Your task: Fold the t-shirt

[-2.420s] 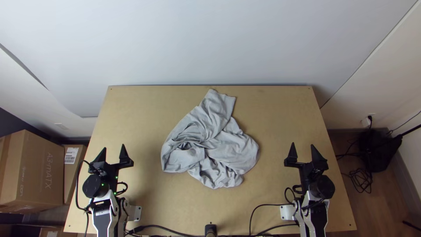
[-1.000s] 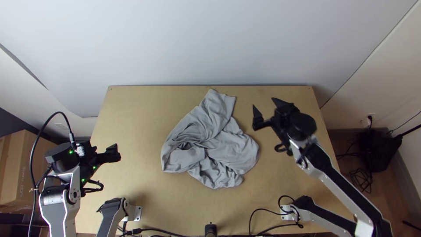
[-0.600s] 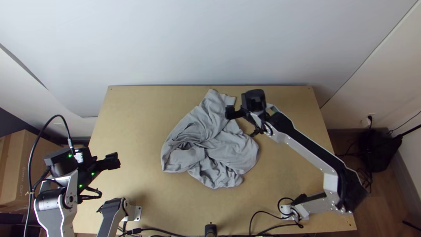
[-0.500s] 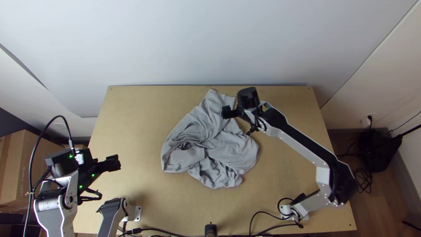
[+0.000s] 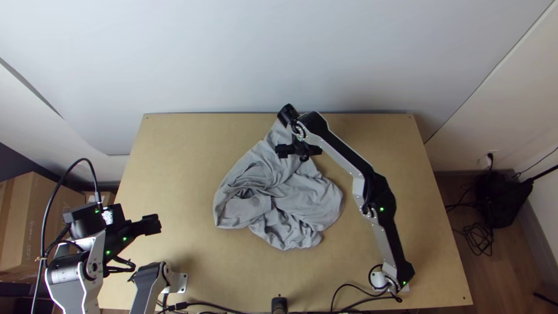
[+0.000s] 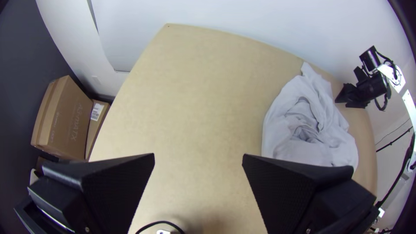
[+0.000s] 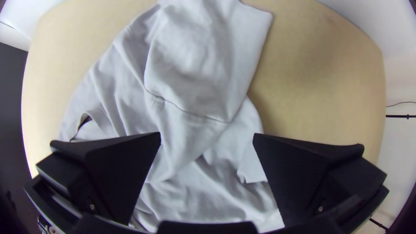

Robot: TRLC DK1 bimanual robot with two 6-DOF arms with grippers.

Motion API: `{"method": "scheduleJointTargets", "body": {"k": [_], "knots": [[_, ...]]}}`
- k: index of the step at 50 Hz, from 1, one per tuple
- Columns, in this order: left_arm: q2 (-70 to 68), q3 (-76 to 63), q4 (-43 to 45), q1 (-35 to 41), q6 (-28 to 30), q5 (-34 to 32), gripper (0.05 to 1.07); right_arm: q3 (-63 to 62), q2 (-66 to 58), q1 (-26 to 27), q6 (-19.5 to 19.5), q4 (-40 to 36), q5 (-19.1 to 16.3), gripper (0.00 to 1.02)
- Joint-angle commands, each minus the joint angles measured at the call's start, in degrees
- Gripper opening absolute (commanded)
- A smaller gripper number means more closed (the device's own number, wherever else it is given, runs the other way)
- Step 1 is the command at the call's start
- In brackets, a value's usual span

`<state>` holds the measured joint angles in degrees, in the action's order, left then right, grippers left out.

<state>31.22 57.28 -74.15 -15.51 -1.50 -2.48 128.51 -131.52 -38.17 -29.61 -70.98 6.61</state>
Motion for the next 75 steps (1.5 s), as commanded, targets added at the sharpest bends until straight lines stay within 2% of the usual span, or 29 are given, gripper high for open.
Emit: {"method": "scheduleJointTargets", "body": {"k": [1,19,22,26,32,34,36,38,40,43,45,48,51,56,65,75], "knots": [[-0.37,-0.32,-1.26,-0.31,-0.44,-1.65,1.03,2.54,-2.25,-1.29,-1.16,0.67,-0.55,0.98],[-0.9,-0.24,-1.79,-0.49,1.32,-1.74,1.03,3.24,-6.11,-2.87,-1.07,11.21,-0.72,0.97],[-0.9,-0.06,-1.79,-0.58,1.59,-1.47,1.03,3.42,-6.99,-2.87,-1.07,11.57,-0.72,0.92],[-1.08,0.12,-1.79,-0.66,2.38,-1.3,1.03,3.5,-7.96,-2.7,-1.07,11.92,-0.72,0.92],[-1.25,0.2,-1.79,-0.84,3.08,-1.12,1.03,3.5,-9.36,-2.61,-1.07,12.18,-0.64,0.79],[-1.25,0.29,-1.7,-0.84,3.26,-1.12,1.03,3.5,-9.89,-2.52,-1.16,12.27,-0.55,0.73],[-1.16,0.38,-1.52,-0.84,3.34,-1.03,1.03,3.5,-10.24,-2.34,-1.16,12.45,-0.11,0.62],[-1.08,0.38,-1.35,-0.84,3.34,-1.03,1.03,3.42,-10.24,-2.17,-1.16,13.32,-0.02,0.43],[-1.08,0.47,-1.26,-0.84,3.34,-1.03,1.03,3.33,-10.24,-1.99,-0.1,14.91,0.68,0.15],[-1.08,0.56,-1.08,-0.84,3.34,-1.03,1.03,3.24,-9.89,-1.64,1.04,15.87,0.77,0.11],[-1.08,0.56,-1.08,-0.84,3.34,-1.03,1.03,3.42,-9.72,-1.55,4.29,17.02,0.6,0.02],[-1.08,0.47,-1.08,-0.84,3.34,-1.03,1.03,3.06,-8.93,-1.55,5.08,16.93,0.68,0.02],[-1.08,0.47,-1.0,-0.84,3.34,-1.03,1.03,1.83,-7.61,-1.55,7.46,16.66,0.95,0.02],[-0.99,0.38,-0.65,-0.84,3.34,-1.12,1.03,0.6,-4.79,-1.73,9.65,16.22,2.7,0.02],[-0.2,0.12,0.32,-0.84,3.17,-1.65,1.03,-1.86,1.01,-1.64,11.24,16.31,3.32,0.02],[1.21,0.38,1.46,-0.84,1.76,-2.18,1.03,-5.29,6.9,-0.94,10.8,15.61,3.14,0.02]]}}
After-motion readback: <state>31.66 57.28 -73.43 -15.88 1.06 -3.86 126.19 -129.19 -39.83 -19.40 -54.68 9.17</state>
